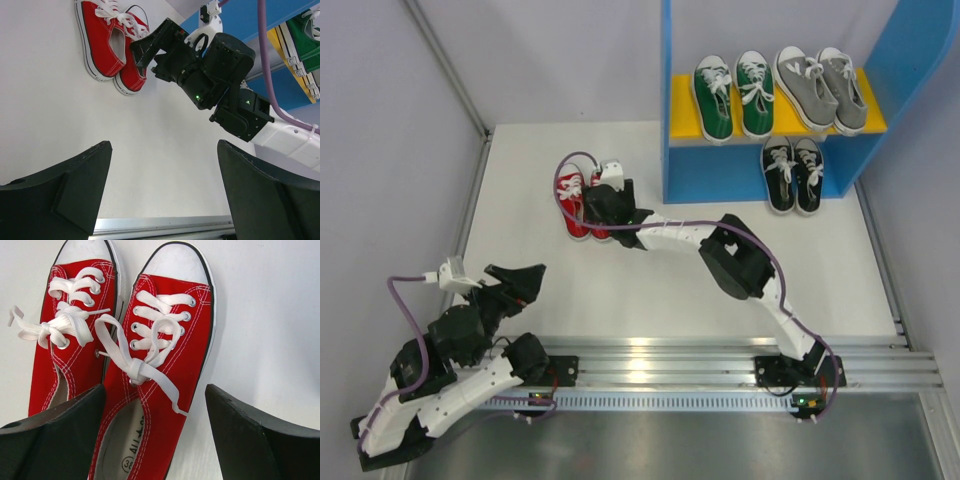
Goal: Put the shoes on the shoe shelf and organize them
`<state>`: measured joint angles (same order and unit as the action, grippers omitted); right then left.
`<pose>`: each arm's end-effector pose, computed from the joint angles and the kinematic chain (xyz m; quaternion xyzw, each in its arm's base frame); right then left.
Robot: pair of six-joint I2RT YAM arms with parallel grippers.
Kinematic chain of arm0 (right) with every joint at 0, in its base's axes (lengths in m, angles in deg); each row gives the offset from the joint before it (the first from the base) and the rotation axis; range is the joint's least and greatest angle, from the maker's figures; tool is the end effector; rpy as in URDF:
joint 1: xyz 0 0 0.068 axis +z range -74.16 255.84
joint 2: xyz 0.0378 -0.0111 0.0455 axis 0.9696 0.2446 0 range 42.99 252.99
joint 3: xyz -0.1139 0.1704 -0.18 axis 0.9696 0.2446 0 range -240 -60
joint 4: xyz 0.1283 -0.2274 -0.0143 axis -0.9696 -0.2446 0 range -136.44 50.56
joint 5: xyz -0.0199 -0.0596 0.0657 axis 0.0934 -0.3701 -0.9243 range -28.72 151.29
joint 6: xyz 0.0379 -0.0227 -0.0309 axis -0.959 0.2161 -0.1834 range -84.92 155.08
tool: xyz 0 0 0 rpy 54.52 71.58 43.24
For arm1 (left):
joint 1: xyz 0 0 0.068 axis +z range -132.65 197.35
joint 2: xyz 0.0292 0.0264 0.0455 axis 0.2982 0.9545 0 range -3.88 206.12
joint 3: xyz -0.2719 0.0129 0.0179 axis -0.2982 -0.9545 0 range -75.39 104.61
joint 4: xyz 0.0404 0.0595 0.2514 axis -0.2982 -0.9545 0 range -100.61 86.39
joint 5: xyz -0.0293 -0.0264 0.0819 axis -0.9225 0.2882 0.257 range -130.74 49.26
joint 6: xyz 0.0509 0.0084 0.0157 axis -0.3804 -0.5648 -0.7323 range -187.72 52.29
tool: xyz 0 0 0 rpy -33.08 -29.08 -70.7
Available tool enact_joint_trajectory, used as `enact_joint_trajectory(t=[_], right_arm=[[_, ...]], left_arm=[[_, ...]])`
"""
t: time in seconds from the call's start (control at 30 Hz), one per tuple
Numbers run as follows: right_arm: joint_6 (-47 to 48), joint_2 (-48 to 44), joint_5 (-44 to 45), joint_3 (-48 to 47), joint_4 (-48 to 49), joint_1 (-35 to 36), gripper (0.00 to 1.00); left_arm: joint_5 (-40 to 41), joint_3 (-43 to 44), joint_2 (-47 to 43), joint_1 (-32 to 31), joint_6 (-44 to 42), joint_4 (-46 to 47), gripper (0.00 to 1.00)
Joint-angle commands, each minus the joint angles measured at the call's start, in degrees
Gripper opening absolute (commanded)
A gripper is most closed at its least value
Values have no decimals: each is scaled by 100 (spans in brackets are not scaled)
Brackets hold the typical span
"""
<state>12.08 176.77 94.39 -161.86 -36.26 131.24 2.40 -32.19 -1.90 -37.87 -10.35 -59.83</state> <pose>0.3188 0.4280 0.1756 -0.0907 0.8325 0.1188 0.5334 0.0186 0.0159 0.3033 -0.2375 0.7336 -0.3090 0.5567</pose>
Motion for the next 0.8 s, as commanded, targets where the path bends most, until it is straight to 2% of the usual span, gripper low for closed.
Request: enact_joint_trajectory(t=[0.0,0.23,0.77], right_arm=[[50,-545,38,70,297,112,81],[121,-519,39,9,332,112,81],[-72,492,-225,-1283,-582,-29,82]], left_arm=[[55,180,-57,-6,3,-11,91],[46,162,-66,-6,12,-11,91],[55,215,-66,-6,20,-73,91]])
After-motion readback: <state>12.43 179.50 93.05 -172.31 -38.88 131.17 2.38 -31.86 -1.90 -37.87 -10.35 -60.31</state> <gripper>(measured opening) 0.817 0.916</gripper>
